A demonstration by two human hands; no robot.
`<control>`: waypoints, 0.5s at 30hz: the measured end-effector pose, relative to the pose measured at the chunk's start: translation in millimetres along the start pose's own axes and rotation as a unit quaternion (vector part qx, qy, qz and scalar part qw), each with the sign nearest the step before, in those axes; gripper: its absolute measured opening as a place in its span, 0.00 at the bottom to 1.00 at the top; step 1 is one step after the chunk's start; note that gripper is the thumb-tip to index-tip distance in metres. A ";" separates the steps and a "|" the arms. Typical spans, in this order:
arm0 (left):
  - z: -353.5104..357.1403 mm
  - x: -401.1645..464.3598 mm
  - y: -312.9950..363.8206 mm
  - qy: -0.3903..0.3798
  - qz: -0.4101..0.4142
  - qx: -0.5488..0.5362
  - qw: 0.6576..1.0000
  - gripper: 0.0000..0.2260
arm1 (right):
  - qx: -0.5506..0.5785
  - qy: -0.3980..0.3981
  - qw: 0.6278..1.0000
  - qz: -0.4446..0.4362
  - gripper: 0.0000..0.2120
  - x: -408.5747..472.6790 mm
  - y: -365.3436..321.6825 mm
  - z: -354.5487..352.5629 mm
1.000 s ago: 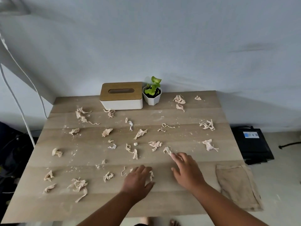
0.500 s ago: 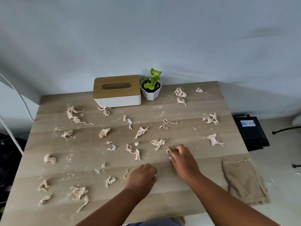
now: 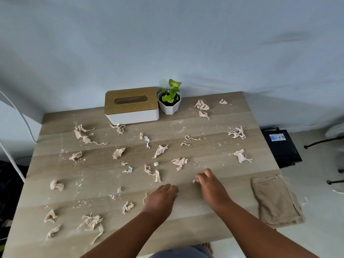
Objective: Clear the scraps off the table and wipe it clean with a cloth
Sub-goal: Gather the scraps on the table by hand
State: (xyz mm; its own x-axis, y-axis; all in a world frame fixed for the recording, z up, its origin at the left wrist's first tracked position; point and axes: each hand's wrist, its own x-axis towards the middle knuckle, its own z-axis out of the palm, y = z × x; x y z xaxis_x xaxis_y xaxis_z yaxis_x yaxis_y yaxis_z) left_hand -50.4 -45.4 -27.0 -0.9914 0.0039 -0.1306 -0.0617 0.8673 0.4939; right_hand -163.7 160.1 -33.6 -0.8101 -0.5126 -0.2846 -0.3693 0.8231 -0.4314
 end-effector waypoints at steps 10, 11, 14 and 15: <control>-21.1 23.3 7.1 0.037 0.029 -0.043 0.998 0.07 | 0.103 0.020 0.993 0.048 0.13 -23.7 7.0 -24.3; -22.5 25.9 7.7 0.035 0.028 -0.046 0.998 0.06 | 0.110 0.033 0.992 0.053 0.14 -26.8 7.4 -26.2; -25.2 35.4 7.4 0.015 0.026 -0.046 0.998 0.07 | 0.140 0.072 0.985 0.070 0.08 -37.1 6.4 -29.6; -26.0 38.2 7.0 0.005 0.030 -0.045 0.999 0.07 | 0.143 0.082 0.984 0.073 0.06 -41.2 5.3 -30.3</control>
State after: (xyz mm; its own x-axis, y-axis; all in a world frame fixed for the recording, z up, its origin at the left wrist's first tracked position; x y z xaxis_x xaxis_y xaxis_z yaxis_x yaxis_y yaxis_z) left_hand -91.7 -52.1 -6.3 -0.9947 0.0495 -0.0906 -0.0117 0.8179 0.5752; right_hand -146.0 193.0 1.8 -0.9161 -0.3288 -0.2295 -0.1200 0.7710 -0.6254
